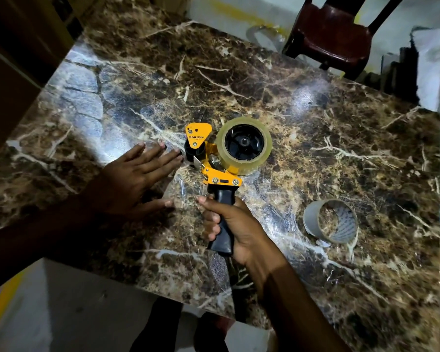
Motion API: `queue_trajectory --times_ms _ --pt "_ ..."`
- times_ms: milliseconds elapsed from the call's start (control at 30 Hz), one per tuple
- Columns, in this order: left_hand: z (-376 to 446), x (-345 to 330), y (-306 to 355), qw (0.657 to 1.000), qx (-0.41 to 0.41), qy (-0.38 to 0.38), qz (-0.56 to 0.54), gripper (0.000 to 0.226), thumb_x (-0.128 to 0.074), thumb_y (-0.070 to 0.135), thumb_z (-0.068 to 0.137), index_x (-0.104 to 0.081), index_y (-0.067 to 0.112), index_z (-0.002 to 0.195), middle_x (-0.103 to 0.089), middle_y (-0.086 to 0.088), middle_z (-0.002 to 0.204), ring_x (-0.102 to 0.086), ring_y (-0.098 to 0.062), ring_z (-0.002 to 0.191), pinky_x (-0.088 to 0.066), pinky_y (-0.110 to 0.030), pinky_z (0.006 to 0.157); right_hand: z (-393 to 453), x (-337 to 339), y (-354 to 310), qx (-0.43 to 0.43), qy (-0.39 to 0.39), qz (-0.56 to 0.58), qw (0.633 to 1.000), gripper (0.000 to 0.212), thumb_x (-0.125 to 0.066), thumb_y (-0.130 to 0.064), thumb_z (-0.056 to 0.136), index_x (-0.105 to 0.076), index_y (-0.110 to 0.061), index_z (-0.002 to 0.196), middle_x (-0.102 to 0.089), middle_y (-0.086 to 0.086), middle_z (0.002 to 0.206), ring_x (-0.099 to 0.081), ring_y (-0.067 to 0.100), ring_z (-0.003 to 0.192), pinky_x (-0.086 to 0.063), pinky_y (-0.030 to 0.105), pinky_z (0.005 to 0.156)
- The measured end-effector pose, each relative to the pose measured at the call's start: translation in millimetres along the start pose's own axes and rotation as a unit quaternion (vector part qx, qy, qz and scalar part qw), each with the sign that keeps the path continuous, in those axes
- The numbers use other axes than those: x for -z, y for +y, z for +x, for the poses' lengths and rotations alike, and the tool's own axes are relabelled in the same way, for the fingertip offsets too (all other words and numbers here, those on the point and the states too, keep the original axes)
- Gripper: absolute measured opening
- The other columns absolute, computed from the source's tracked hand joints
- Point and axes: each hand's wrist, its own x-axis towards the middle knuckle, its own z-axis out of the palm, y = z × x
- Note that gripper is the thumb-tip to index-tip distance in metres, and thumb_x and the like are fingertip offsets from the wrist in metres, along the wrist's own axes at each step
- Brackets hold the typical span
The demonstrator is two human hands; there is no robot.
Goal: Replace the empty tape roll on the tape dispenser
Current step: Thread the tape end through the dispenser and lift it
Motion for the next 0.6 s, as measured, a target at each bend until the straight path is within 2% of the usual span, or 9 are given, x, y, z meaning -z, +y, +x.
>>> queue_trajectory --times_ms 67,233,367,467,600 --pt "2 8 0 1.000 -0.006 -0.013 0.015 0.092 -0.027 0.080 0.100 -0.031 0.018 0.168 -0.031 -0.005 0.174 -0.033 -0.035 0.160 -0.032 -0.056 0.127 -2 1 0 0.003 0.000 -0.008 1.000 0.017 -0.076 -0.011 0.092 -0.059 -0.013 0.097 -0.044 -0.003 0.053 -0.041 0.010 0.038 -0.038 0.023 0.042" --pt "9 22 3 0.997 0.001 -0.049 0.062 0.100 -0.014 0.086 0.096 -0.037 0.018 0.165 -0.040 -0.004 0.170 -0.048 -0.035 0.152 -0.040 -0.057 0.118 -19 11 -5 0.037 0.022 -0.064 0.997 0.016 -0.072 -0.010 0.095 -0.060 -0.008 0.104 -0.043 0.000 0.054 -0.040 0.012 0.039 -0.039 0.023 0.040" --pt "10 28 0 0.996 -0.009 -0.056 0.062 0.092 -0.014 0.081 0.100 -0.037 0.020 0.166 -0.039 -0.002 0.170 -0.048 -0.033 0.152 -0.039 -0.055 0.117 -39 30 -6 0.058 0.031 -0.145 0.987 0.020 -0.075 -0.018 0.094 -0.057 -0.009 0.095 -0.045 -0.001 0.055 -0.040 0.014 0.042 -0.038 0.026 0.044" --pt "9 29 -2 0.997 -0.011 -0.046 0.060 0.084 -0.016 0.075 0.104 -0.036 0.022 0.166 -0.038 -0.001 0.171 -0.048 -0.032 0.152 -0.039 -0.052 0.116 -50 43 -3 0.067 0.017 -0.178 0.982 0.020 -0.070 -0.016 0.098 -0.052 -0.010 0.093 -0.041 0.001 0.057 -0.036 0.016 0.043 -0.034 0.028 0.045" --pt "8 33 1 0.997 -0.010 -0.048 0.056 0.084 -0.017 0.076 0.103 -0.030 0.024 0.168 -0.034 0.001 0.172 -0.044 -0.030 0.155 -0.038 -0.053 0.118 -63 54 1 0.066 0.017 -0.207 0.976 0.021 -0.069 -0.014 0.099 -0.054 -0.013 0.084 -0.040 0.002 0.057 -0.036 0.015 0.044 -0.033 0.027 0.045"
